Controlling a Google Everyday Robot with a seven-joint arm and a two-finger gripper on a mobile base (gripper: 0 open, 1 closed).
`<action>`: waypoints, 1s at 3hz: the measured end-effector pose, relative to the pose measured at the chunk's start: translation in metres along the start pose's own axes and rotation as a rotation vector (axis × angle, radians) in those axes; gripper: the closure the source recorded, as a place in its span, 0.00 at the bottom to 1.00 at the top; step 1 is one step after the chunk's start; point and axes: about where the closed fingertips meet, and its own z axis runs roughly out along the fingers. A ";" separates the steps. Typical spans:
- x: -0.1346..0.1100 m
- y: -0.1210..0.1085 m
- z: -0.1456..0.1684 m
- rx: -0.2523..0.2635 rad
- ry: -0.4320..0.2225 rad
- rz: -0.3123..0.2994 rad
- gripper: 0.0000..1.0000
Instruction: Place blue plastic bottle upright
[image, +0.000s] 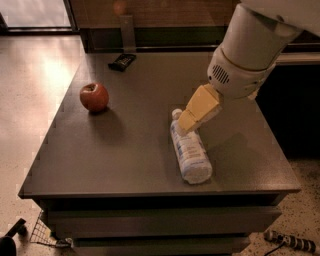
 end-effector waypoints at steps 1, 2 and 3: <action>-0.007 0.018 0.018 0.058 0.127 0.071 0.00; -0.013 0.032 0.029 0.067 0.175 0.107 0.00; -0.010 0.036 0.041 0.032 0.200 0.143 0.00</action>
Offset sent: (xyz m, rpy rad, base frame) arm -0.0138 0.0475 -0.0360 -0.1923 0.2041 -0.1675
